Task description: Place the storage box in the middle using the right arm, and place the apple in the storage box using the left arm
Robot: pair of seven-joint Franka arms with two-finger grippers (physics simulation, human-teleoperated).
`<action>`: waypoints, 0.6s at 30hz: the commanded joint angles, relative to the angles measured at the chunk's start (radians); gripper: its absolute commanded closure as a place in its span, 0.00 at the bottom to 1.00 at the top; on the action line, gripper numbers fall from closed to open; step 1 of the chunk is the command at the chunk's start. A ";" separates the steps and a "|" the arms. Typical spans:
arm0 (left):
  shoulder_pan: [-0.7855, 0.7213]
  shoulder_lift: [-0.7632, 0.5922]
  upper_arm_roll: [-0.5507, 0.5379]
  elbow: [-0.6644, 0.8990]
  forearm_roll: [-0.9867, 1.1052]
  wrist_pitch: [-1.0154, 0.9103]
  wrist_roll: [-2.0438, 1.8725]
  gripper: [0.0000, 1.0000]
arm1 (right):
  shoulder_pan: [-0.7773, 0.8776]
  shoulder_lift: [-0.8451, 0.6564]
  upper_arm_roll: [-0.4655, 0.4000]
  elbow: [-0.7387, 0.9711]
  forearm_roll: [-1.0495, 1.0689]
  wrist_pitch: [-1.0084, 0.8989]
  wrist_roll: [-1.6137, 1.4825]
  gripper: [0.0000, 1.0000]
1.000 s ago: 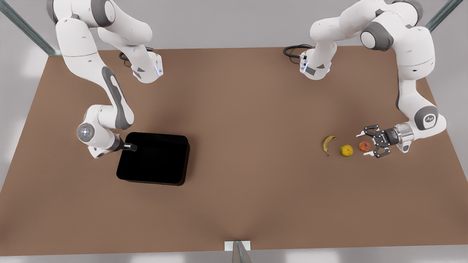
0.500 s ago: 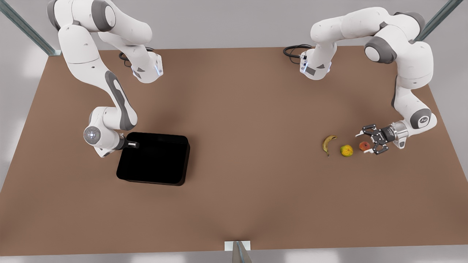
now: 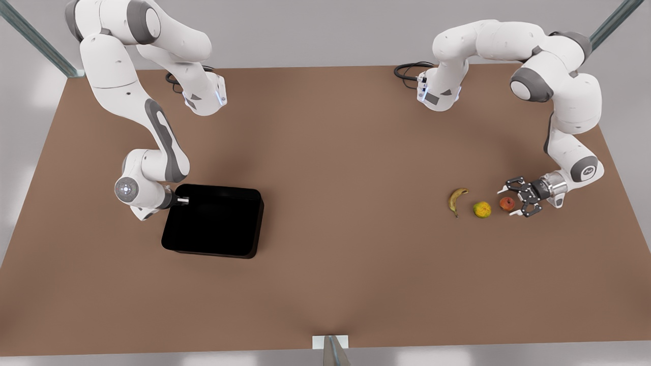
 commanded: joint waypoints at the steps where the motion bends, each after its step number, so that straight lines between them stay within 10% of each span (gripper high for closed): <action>1: 0.000 0.001 0.000 0.000 -0.010 0.001 0.000 0.00 | 0.000 0.000 0.000 0.000 0.000 0.000 0.000 0.79; 18: 0.025 0.038 -0.041 0.017 -0.076 0.023 -0.041 0.00 | 0.216 0.058 0.043 0.292 0.011 -0.164 0.008 0.79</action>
